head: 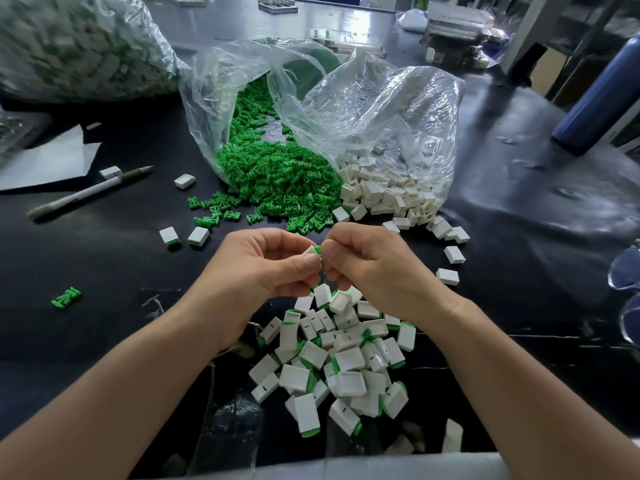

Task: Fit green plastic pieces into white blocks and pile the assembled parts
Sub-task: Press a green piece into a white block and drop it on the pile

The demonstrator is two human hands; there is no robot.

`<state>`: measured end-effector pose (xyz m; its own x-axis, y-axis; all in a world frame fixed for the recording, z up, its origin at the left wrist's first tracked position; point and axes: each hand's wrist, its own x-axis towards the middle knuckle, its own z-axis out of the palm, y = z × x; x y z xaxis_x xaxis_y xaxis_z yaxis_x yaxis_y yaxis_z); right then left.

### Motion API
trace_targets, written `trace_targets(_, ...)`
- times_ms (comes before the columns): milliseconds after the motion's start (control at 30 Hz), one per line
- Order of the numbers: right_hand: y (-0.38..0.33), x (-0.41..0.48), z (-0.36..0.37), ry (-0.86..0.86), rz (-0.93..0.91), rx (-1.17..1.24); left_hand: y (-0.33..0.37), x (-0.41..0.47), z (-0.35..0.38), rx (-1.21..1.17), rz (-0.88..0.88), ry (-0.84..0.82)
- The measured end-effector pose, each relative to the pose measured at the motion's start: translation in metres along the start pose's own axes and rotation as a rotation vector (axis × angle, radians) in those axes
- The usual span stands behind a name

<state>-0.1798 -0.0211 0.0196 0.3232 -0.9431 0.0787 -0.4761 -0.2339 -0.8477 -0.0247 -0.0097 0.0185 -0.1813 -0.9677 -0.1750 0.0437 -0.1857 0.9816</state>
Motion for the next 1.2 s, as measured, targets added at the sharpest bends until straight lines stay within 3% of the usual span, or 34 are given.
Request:
trace_targets(300,-0.001,-0.001,-0.004,-0.088,-0.047,-0.094,0.003,-0.004,-0.002,0.174,0.101,-0.06)
trace_targets(533,-0.005,-0.005,-0.011,-0.178,-0.127,-0.299,-0.001,-0.006,-0.003,0.439,0.212,-0.073)
trace_targets(733,-0.006,-0.005,-0.012,-0.24,-0.172,-0.513,-0.003,-0.007,-0.001,0.461,0.225,-0.129)
trace_targets(800,-0.005,-0.003,-0.01,-0.17,-0.154,-0.409,-0.001,-0.006,0.0,0.358,0.231,-0.111)
trace_targets(967,-0.006,-0.002,-0.008,-0.039,-0.001,0.162,0.005,-0.003,0.001,0.068,0.221,-0.062)
trace_targets(1200,-0.012,-0.003,0.005,-0.375,0.232,0.706,0.005,-0.003,0.002,-0.052,0.229,-0.082)
